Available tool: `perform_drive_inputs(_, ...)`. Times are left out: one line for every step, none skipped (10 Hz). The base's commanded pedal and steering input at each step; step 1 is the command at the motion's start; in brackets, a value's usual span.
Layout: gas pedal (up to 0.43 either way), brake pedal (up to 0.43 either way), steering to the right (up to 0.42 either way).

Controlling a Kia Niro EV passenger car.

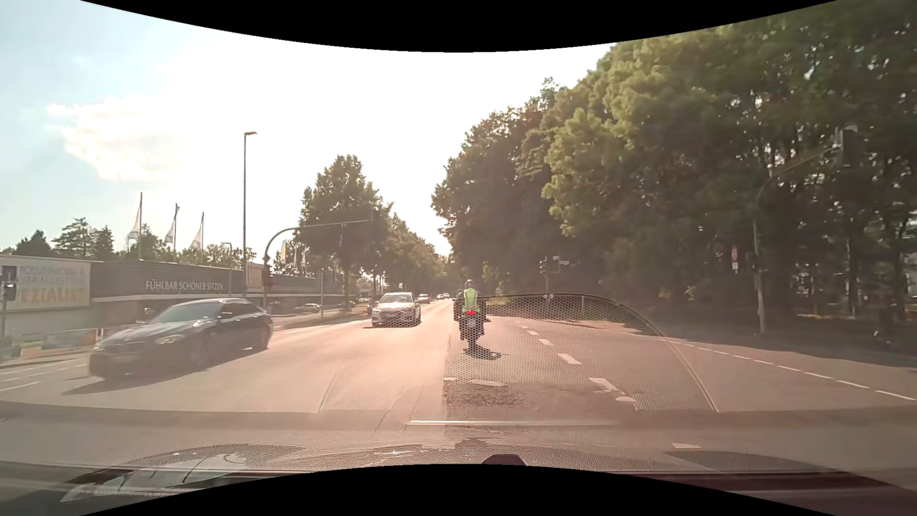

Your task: Follow the waypoints while adhering to traffic rules and regulations

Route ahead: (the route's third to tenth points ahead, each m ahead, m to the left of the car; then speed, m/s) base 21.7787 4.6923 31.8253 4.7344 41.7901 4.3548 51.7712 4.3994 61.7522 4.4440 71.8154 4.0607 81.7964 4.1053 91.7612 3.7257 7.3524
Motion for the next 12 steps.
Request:
perform_drive_inputs(0.177, 0.0, -0.002)
perform_drive_inputs(0.177, 0.0, -0.002)
perform_drive_inputs(0.177, 0.0, -0.002)
perform_drive_inputs(0.177, 0.0, -0.002)
perform_drive_inputs(0.177, 0.0, -0.002)
perform_drive_inputs(0.177, 0.0, -0.002)
perform_drive_inputs(0.177, 0.0, -0.002)
perform_drive_inputs(0.189, 0.0, -0.002)
perform_drive_inputs(0.189, 0.0, -0.002)
perform_drive_inputs(0.189, 0.0, -0.002)
perform_drive_inputs(0.197, 0.0, -0.002)
perform_drive_inputs(0.197, 0.0, -0.002)
